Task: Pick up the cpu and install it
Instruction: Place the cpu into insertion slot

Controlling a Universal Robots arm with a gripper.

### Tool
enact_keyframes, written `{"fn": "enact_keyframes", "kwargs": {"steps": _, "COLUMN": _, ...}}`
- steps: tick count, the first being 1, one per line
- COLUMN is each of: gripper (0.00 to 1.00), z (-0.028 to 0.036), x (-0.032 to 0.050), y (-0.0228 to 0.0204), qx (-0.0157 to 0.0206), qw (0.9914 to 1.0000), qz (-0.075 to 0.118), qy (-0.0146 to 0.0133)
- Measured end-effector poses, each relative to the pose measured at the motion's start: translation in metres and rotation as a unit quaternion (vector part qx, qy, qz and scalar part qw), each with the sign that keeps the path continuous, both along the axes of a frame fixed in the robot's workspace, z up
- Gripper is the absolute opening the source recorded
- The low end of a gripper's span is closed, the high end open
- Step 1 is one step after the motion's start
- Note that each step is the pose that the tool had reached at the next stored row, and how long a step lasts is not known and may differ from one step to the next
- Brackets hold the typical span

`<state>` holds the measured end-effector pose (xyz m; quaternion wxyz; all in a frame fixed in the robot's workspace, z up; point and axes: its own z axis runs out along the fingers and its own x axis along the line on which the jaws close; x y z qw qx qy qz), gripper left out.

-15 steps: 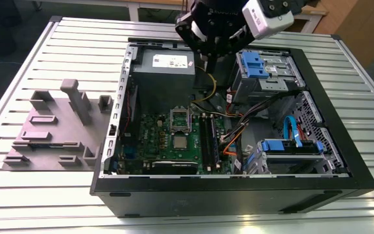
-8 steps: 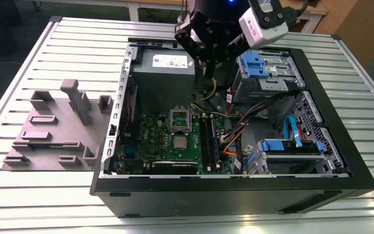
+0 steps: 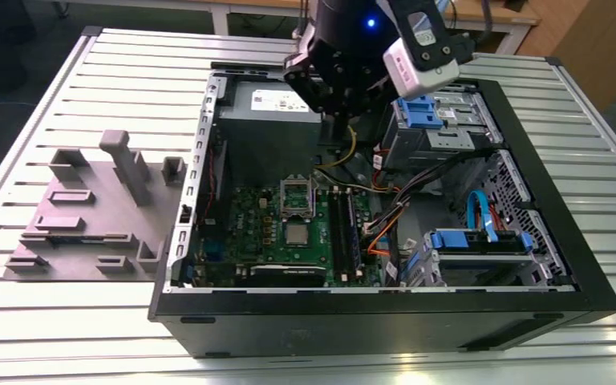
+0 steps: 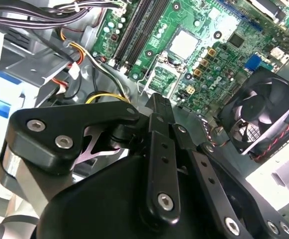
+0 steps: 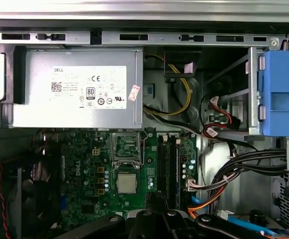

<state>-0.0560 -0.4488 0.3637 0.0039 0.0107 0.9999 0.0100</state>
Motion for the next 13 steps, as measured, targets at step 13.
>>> {"fn": "enact_keyframes", "kwargs": {"steps": 13, "gripper": 0.1, "z": -0.0237, "x": -0.0132, "y": -0.0031, "qx": 0.0, "qw": 1.0, "qz": 0.0, "qy": 0.0014}}
